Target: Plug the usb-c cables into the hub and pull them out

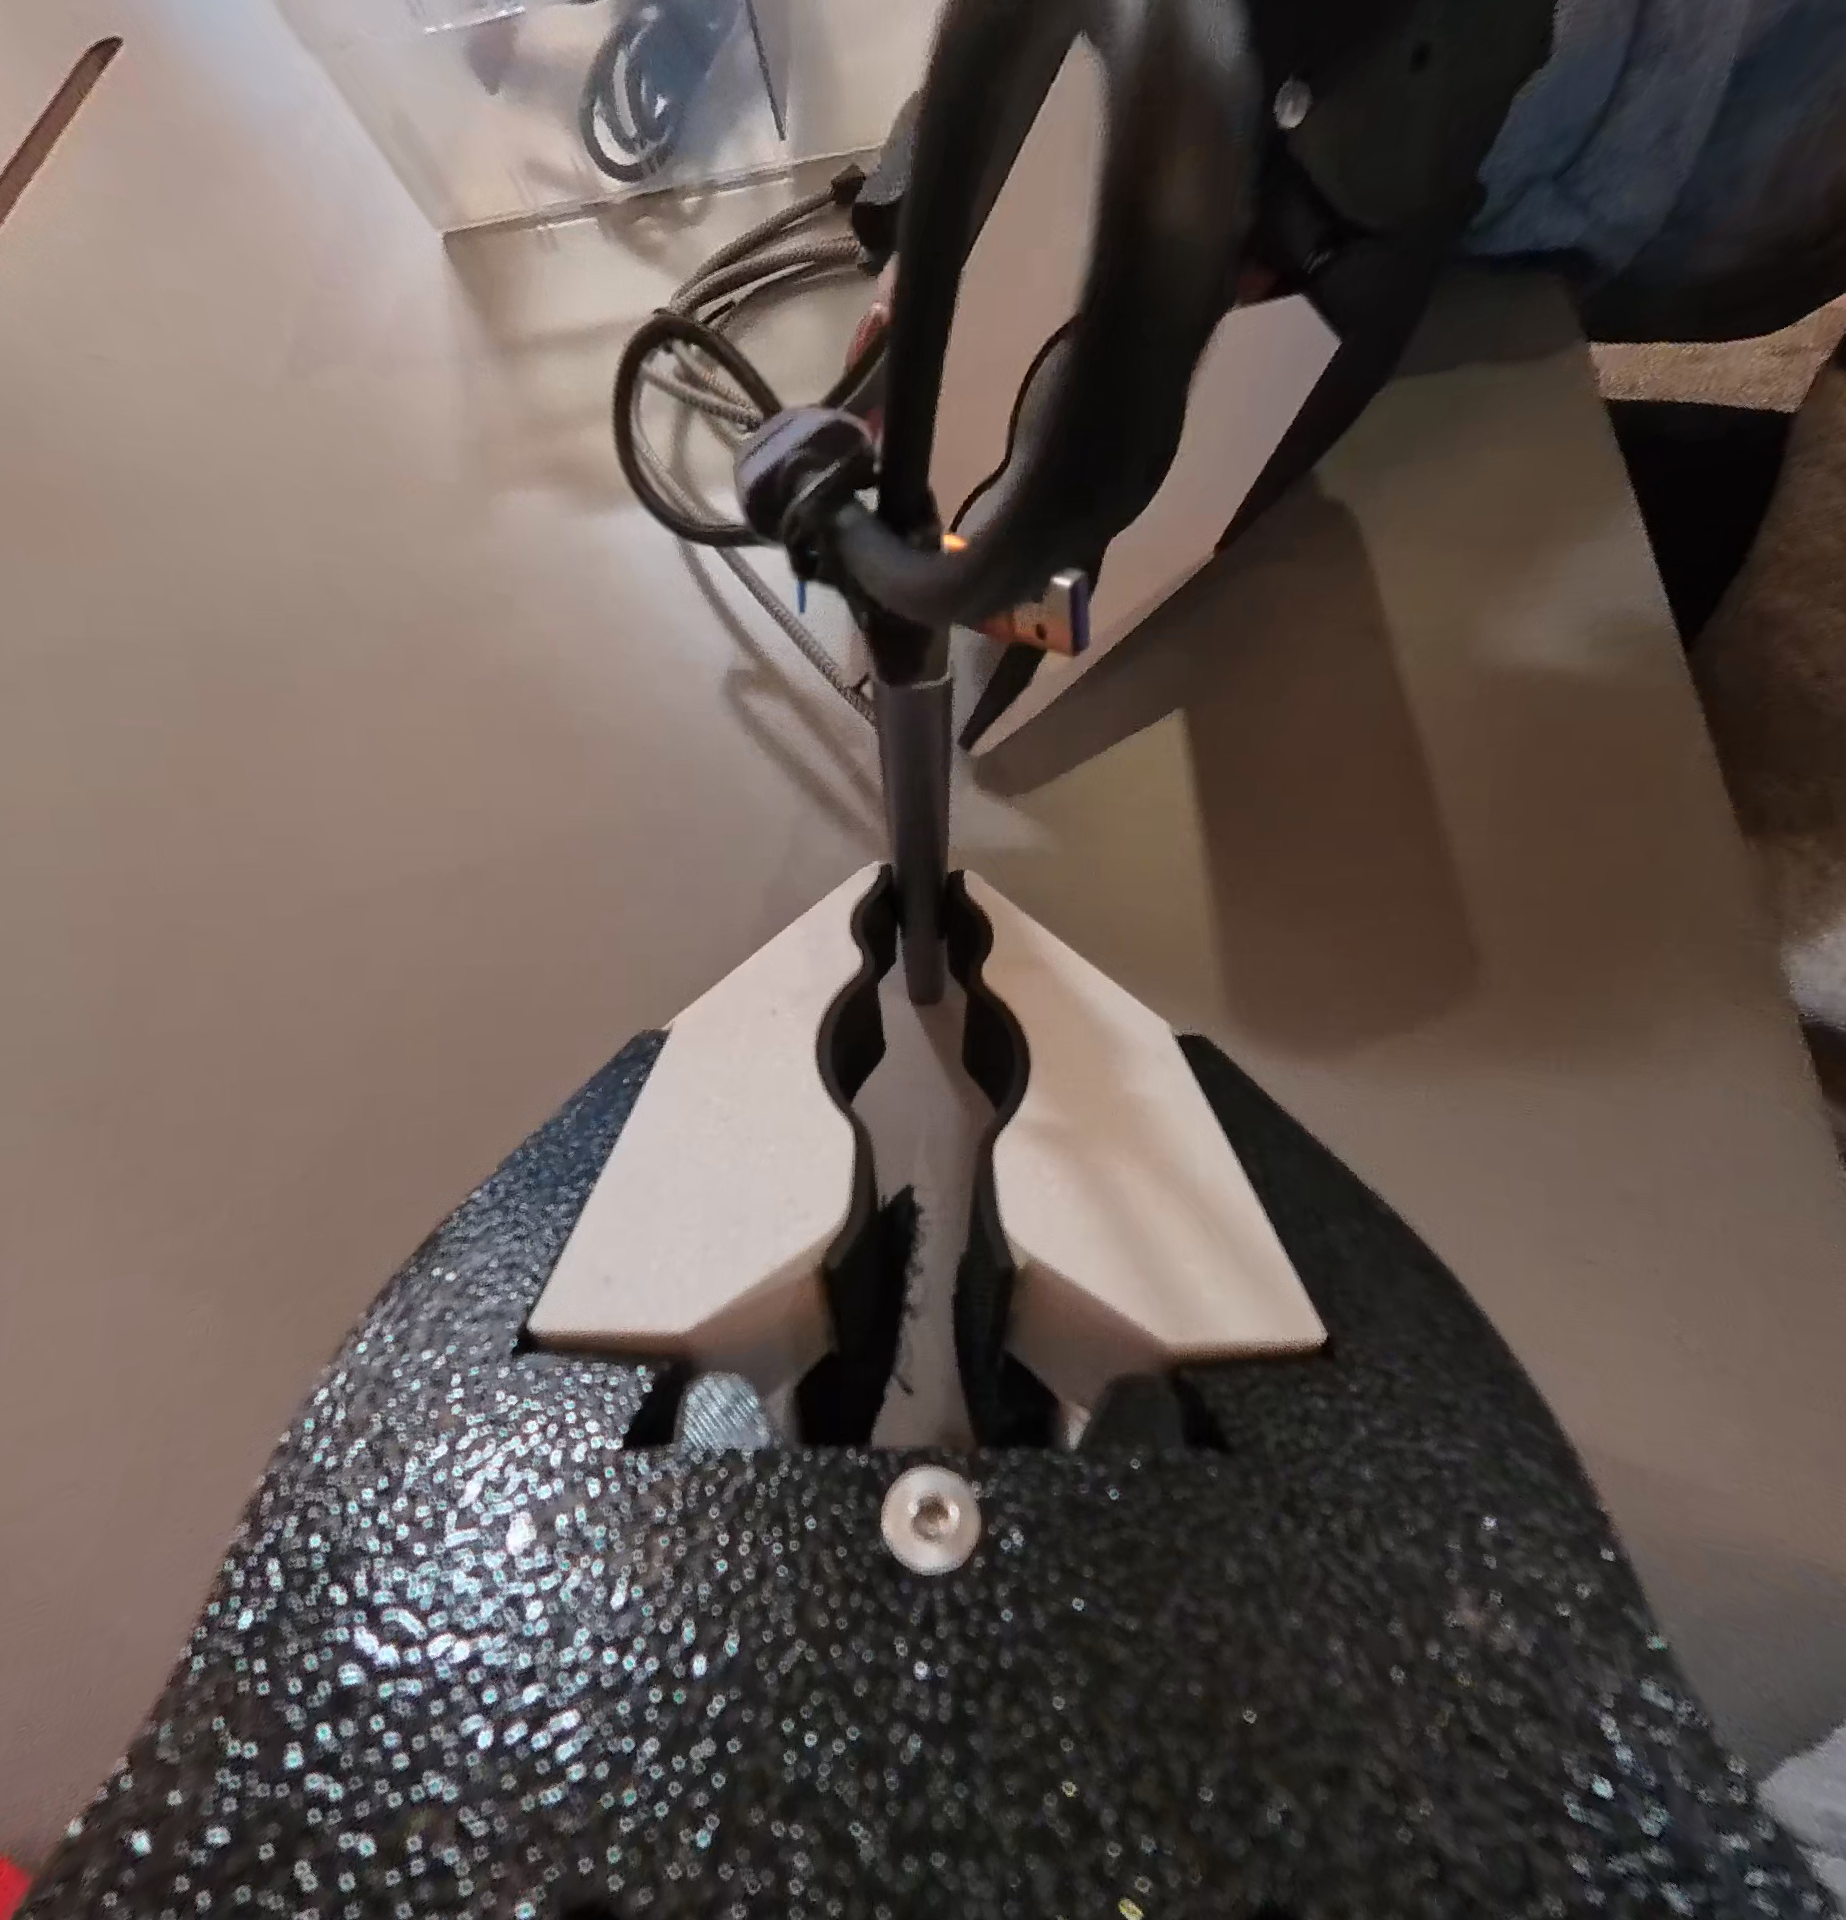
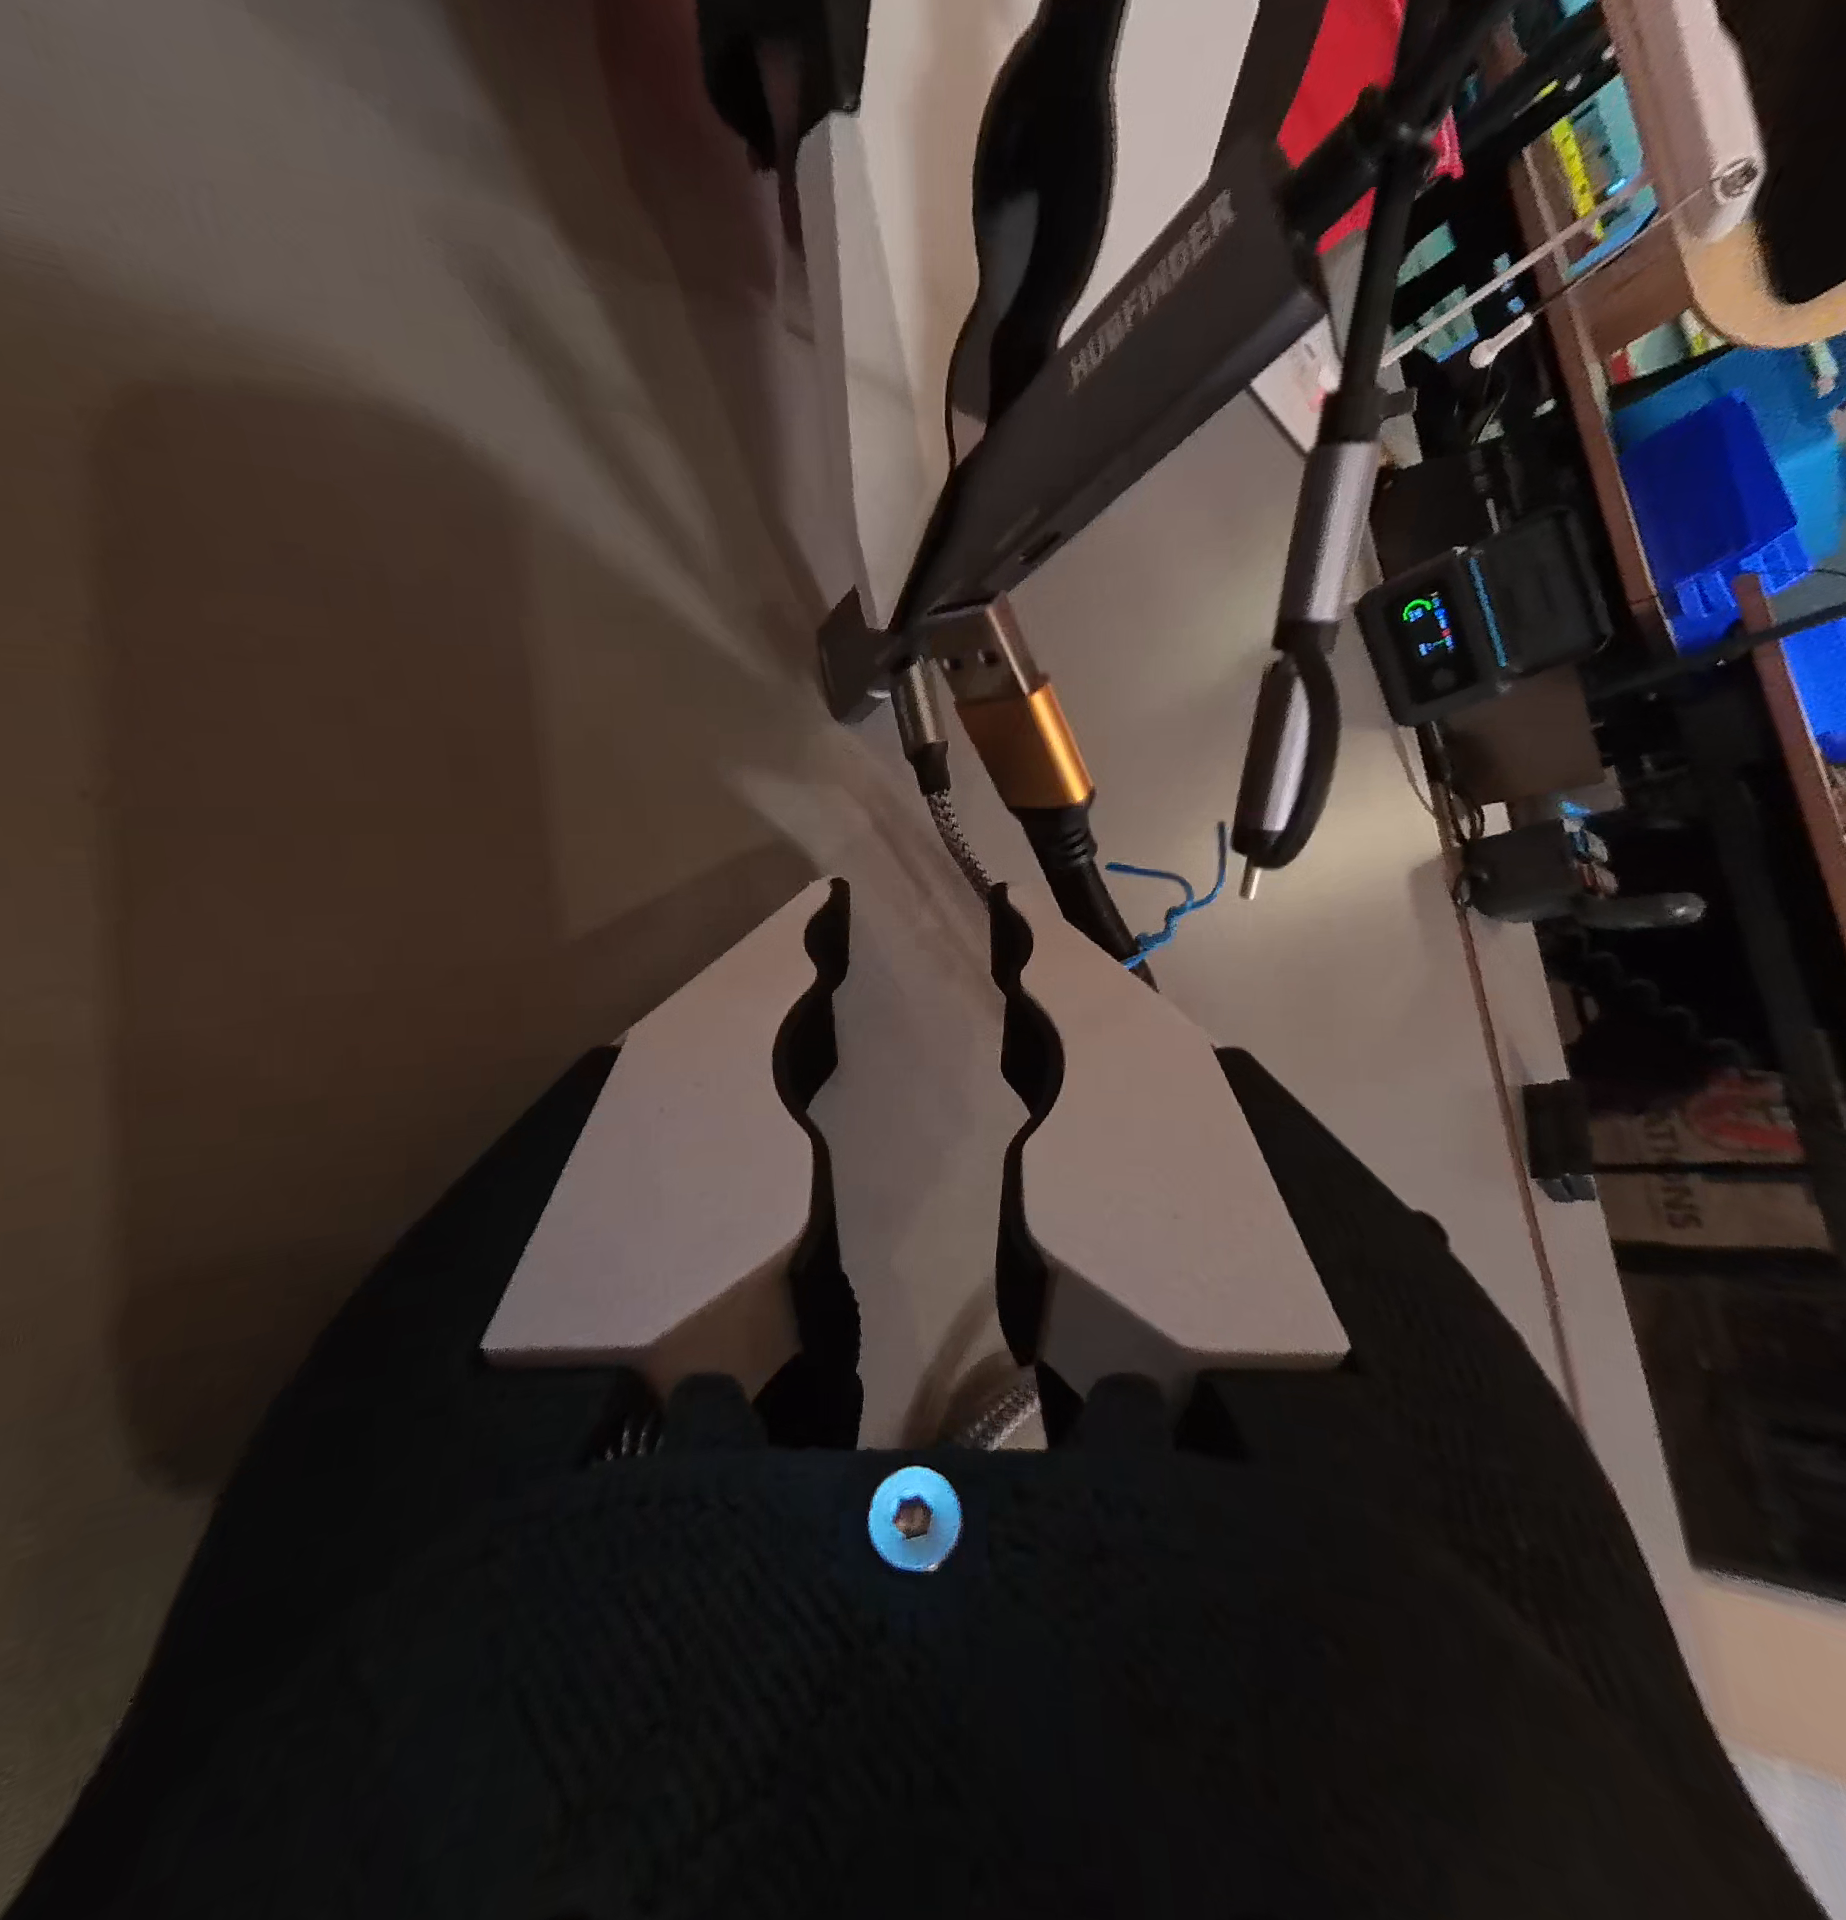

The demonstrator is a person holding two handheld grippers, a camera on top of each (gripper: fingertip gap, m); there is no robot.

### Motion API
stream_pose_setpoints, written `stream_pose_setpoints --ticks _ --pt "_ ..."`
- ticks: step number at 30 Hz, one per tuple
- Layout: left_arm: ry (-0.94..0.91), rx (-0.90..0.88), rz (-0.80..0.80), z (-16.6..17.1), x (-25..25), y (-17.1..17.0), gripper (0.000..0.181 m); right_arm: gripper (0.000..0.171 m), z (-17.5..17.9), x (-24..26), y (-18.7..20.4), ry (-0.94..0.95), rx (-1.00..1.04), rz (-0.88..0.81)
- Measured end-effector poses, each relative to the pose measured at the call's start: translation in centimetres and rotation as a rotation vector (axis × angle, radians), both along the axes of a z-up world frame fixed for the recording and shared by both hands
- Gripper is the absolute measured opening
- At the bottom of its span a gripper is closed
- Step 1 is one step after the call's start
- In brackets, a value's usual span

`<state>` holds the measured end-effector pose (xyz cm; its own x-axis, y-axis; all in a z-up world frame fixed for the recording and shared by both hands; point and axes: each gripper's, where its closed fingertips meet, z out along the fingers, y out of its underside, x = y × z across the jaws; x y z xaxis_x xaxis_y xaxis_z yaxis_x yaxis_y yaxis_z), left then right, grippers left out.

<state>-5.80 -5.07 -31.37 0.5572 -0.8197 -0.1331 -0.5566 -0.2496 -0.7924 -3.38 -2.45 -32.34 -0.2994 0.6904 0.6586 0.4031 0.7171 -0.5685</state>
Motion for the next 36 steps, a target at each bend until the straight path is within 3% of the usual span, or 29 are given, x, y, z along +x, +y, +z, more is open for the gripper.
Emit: stream_pose_setpoints --ticks 5,9,14,16,18,21,23,25,27,29,33,36 --pt "-0.039 -0.018 0.003 0.1 -0.1 0.1 0.008 0.021 0.6 0.0 0.0 0.074 0.068 0.038" --pt "-0.102 -0.013 0.023 0.1 -0.2 0.2 0.008 0.019 1.3 0.7 -0.2 0.039 -0.255 0.032" --pt "-0.159 -0.027 0.021 0.2 -0.9 0.5 0.007 0.024 0.0 2.6 -0.2 -0.222 -0.699 -0.017" --pt "-0.164 -0.033 0.009 0.2 -1.1 0.6 0.008 0.026 0.0 3.0 0.0 -0.249 -0.781 -0.033" --pt "-0.164 -0.034 -0.004 0.2 -1.0 0.6 0.008 0.027 1.0 3.4 0.5 -0.222 -0.738 -0.004" --pt "-0.161 -0.027 -0.010 0.2 -1.0 0.6 0.008 0.030 5.3 3.8 0.8 -0.098 -0.666 0.085" --pt "-0.157 -0.019 -0.011 0.2 -1.0 0.6 0.007 0.051 7.1 3.5 1.2 -0.064 -0.595 0.106" --pt "-0.153 -0.013 -0.014 0.2 -1.0 0.6 0.007 0.068 5.5 2.7 1.6 -0.170 -0.481 0.082" --pt "-0.148 -0.005 -0.017 0.2 -0.9 0.6 0.007 0.074 3.2 1.3 1.4 -0.276 -0.396 0.086" --pt "-0.141 0.007 -0.019 0.3 -0.9 0.6 0.007 0.069 1.3 -0.1 1.1 -0.343 -0.370 0.092" --pt "-0.129 0.027 -0.020 0.2 -0.9 0.6 0.007 0.028 -0.2 -2.1 0.1 -0.371 -0.376 0.134" --pt "-0.127 0.031 -0.016 0.2 -0.9 0.6 0.007 0.014 -0.8 -2.6 -0.2 -0.380 -0.393 0.148"
